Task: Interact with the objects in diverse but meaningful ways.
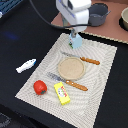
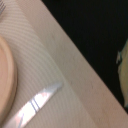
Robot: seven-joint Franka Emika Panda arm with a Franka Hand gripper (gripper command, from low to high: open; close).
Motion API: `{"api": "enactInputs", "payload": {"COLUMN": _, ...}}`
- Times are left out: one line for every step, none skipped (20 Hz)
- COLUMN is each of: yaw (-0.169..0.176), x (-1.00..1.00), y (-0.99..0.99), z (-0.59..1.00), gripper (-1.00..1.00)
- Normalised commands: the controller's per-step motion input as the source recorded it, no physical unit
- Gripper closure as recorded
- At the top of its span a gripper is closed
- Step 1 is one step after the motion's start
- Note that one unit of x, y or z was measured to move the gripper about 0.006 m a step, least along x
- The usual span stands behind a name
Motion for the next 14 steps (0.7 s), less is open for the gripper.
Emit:
{"api": "enactInputs", "payload": {"yaw": 0.000, "x": -0.67, "y": -0.72, "z": -0.34, "gripper": -1.00}}
{"api": "enactInputs", "payload": {"yaw": 0.000, "x": -0.70, "y": -0.70, "z": -0.39, "gripper": -1.00}}
{"api": "enactInputs", "payload": {"yaw": 0.000, "x": -0.73, "y": -0.67, "z": -0.39, "gripper": -1.00}}
{"api": "enactInputs", "payload": {"yaw": 0.000, "x": -0.75, "y": -0.63, "z": -0.41, "gripper": -1.00}}
{"api": "enactInputs", "payload": {"yaw": 0.000, "x": -0.75, "y": -0.62, "z": -0.41, "gripper": -1.00}}
{"api": "enactInputs", "payload": {"yaw": 0.000, "x": -0.77, "y": -0.60, "z": -0.41, "gripper": -1.00}}
{"api": "enactInputs", "payload": {"yaw": 0.000, "x": -0.78, "y": -0.59, "z": -0.42, "gripper": -1.00}}
{"api": "enactInputs", "payload": {"yaw": 0.002, "x": -0.78, "y": -0.57, "z": -0.43, "gripper": -1.00}}
{"api": "enactInputs", "payload": {"yaw": 0.013, "x": -0.79, "y": -0.53, "z": -0.42, "gripper": -1.00}}
{"api": "enactInputs", "payload": {"yaw": 0.029, "x": -0.81, "y": -0.47, "z": -0.38, "gripper": -1.00}}
{"api": "enactInputs", "payload": {"yaw": 0.050, "x": -0.82, "y": -0.40, "z": -0.39, "gripper": -1.00}}
{"api": "enactInputs", "payload": {"yaw": 0.063, "x": -0.86, "y": -0.33, "z": -0.37, "gripper": -1.00}}
{"api": "enactInputs", "payload": {"yaw": 0.063, "x": -0.88, "y": -0.32, "z": -0.32, "gripper": -1.00}}
{"api": "enactInputs", "payload": {"yaw": 0.063, "x": -0.89, "y": -0.29, "z": -0.29, "gripper": -1.00}}
